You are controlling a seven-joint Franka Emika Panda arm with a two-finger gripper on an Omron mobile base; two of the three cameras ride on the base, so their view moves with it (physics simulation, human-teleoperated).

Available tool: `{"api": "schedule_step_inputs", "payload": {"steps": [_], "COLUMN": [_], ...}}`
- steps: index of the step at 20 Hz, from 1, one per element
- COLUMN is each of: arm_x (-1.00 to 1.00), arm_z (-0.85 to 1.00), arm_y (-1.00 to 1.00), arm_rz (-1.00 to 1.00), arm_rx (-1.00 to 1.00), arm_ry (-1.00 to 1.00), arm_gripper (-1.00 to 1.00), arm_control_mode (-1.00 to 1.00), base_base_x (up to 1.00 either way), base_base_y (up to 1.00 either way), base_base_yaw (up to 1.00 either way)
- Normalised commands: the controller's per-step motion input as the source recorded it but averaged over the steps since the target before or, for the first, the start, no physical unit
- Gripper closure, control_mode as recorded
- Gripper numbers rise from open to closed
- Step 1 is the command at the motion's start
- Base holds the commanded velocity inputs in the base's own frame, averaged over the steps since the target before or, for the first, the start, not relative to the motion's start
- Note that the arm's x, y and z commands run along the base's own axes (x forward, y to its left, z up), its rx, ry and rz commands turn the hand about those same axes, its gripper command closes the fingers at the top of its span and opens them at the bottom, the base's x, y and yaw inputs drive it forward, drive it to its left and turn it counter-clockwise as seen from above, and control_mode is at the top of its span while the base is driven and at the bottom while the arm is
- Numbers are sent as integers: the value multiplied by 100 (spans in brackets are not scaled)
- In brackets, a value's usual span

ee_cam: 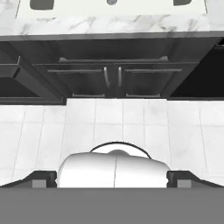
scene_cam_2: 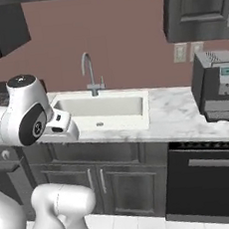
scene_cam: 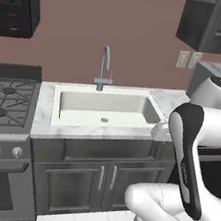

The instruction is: Navigate to the toaster.

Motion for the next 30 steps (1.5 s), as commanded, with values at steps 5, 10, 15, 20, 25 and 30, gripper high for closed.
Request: {"api": "schedule_step_inputs", "payload": {"steps": [5, 10, 15, 20, 25, 30], "arm_x": [0, 0, 0, 0, 0, 0], "arm_z": [0, 0, 0, 0, 0, 0], "arm_y": [0, 0, 0, 0, 0, 0], "arm_rz": [0, 0, 0, 0, 0, 0], "arm_rx": [0, 0, 0, 0, 0, 0], "arm_ry": [0, 0, 0, 0, 0, 0], "arm_gripper": [-100, -100, -100, -100, -100, -100], "arm_control_mode": [100, 100, 100, 100, 100, 100], "base_base_x": [-25, -1, 0, 6, 13, 19], "base_base_y": [-100, -100, -100, -100, -100, -93], "base_base_yaw": [23, 10, 0, 0, -8, -25]}}
